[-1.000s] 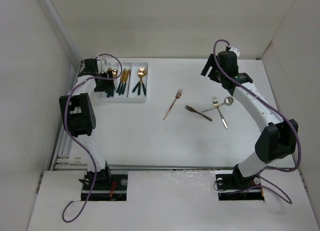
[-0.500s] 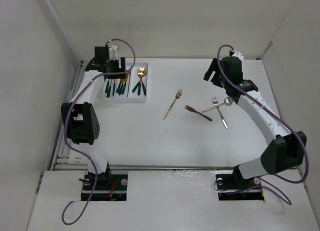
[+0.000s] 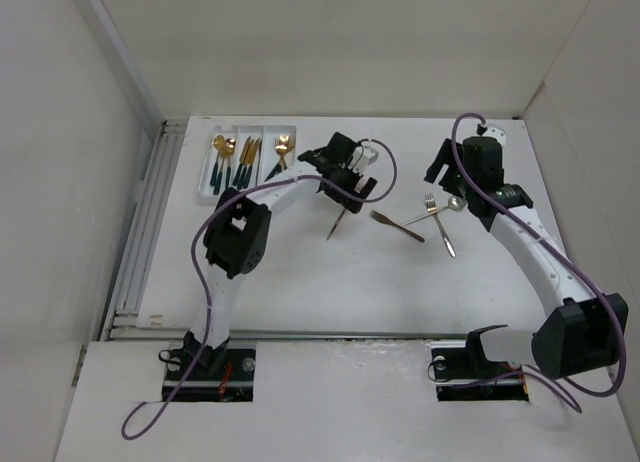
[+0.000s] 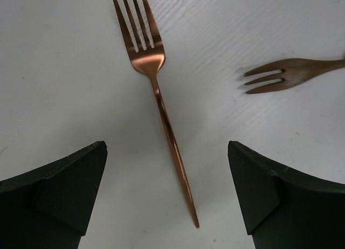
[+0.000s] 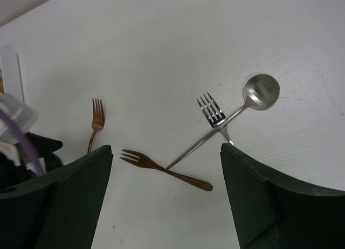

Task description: Sort the eating utensils into containers

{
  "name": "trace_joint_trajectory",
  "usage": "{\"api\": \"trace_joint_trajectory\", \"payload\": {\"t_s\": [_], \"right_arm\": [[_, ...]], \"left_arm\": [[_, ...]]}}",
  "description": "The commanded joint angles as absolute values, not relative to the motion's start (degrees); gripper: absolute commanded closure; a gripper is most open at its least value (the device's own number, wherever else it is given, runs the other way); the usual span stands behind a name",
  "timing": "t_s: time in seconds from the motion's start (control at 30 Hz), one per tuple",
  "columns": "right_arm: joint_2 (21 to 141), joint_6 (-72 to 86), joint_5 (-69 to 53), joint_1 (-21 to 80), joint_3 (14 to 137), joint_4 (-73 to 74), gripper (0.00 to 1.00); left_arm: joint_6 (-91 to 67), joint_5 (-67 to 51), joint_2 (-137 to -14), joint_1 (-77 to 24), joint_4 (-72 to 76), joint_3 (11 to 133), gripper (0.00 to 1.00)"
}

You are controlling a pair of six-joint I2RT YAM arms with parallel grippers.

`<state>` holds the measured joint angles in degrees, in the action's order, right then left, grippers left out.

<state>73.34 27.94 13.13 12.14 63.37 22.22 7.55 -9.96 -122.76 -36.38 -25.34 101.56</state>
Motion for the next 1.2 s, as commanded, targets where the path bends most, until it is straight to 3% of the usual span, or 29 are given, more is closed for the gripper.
{"api": "trace_joint_trajectory", "payload": {"t_s": [0.0, 0.2, 0.3, 0.33, 0.37, 0.5, 0.53, 0.83, 1.0, 1.17], "right_arm": [[71.02, 26.72, 12.13, 10.99, 63.46, 20.47, 0.13], [70.49, 26.19, 12.13, 9.76, 63.46, 20.48, 0.13], [70.49, 26.19, 12.13, 9.76, 62.93, 20.48, 0.13], [70.49, 26.19, 12.13, 9.76, 62.93, 20.48, 0.13], [70.49, 26.71, 12.13, 9.76, 62.93, 19.96, 0.13], [70.49, 26.72, 12.13, 9.76, 63.46, 19.95, 0.13], [70.49, 26.72, 12.65, 9.76, 63.46, 19.95, 0.13], [71.02, 26.72, 12.66, 9.23, 64.51, 20.48, 0.13], [71.54, 27.25, 12.66, 9.23, 65.13, 20.48, 0.13], [73.56, 27.77, 11.96, 9.23, 67.76, 20.48, 0.13]], "left_arm": [[8.09, -9.32, -126.11, -35.24, -29.79, 106.61, 0.07], [8.61, -10.47, -128.92, -36.91, -29.79, 105.47, 0.11], [8.09, -9.32, -130.95, -36.91, -29.27, 105.47, 0.23], [7.48, -9.32, -130.96, -36.91, -29.88, 105.47, 0.29], [7.47, -10.01, -131.83, -36.91, -31.01, 106.16, 0.44], [6.94, -12.03, -131.84, -36.39, -31.55, 104.95, 0.8], [6.42, -12.04, -131.84, -36.39, -31.55, 104.94, 1.0], [3.08, -12.57, -130.52, -34.02, -32.07, 111.94, 1.0], [0.1, -12.57, -124.39, -29.9, -31.56, 120.14, 1.0], [-3.78, -8.18, -118.22, -23.74, -24.97, 119.54, 1.0]]}}
